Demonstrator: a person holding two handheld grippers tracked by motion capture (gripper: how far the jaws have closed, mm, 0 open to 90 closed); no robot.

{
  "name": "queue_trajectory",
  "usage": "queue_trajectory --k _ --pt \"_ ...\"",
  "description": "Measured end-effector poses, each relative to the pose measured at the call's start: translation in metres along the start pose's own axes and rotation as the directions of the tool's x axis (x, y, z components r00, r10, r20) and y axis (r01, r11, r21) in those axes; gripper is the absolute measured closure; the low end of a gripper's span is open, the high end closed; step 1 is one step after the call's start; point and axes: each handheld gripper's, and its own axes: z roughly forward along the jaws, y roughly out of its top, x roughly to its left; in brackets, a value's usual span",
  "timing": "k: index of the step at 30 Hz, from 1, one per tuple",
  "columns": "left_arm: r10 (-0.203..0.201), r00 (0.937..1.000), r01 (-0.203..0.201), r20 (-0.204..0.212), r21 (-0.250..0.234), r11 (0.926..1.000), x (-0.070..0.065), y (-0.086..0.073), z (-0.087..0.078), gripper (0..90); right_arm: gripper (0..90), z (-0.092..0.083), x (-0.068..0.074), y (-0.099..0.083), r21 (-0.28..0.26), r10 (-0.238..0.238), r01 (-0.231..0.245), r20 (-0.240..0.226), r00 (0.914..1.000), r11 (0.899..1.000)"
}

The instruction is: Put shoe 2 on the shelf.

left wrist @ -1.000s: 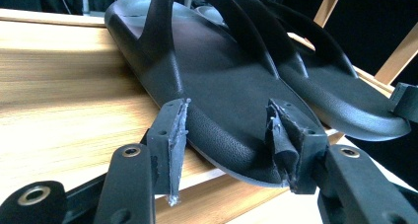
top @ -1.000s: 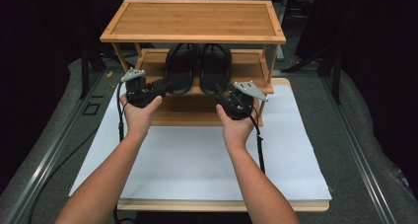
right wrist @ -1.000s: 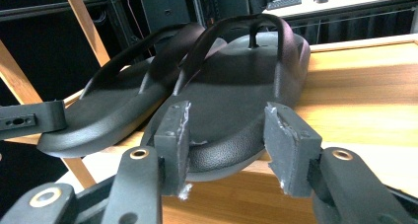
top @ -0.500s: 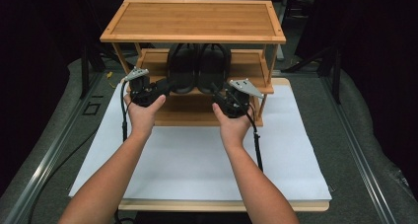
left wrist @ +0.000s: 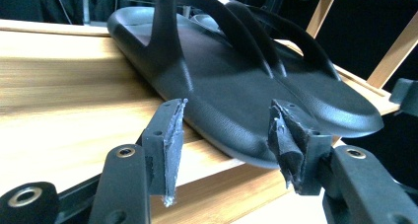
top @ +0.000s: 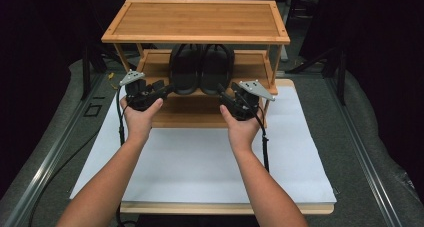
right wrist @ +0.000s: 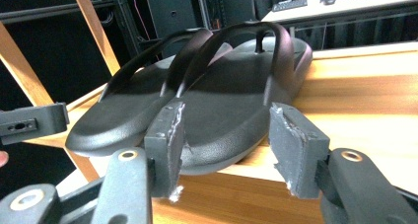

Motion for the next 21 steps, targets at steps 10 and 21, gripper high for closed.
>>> queue_trajectory --k 10,21 --pt "0.000 0.9998 0.000 -0.021 0.005 1.0000 0.010 -0.006 -0.013 47.3 47.7 -0.010 -0.003 -0.005 0.015 -0.079 0.079 0.034 0.9963 0.997" --pt "0.008 0.9997 -0.009 -0.021 -0.012 0.9999 0.015 -0.010 -0.028 47.3 47.7 -0.019 -0.009 -0.005 0.030 -0.105 0.104 0.033 0.9940 0.994"
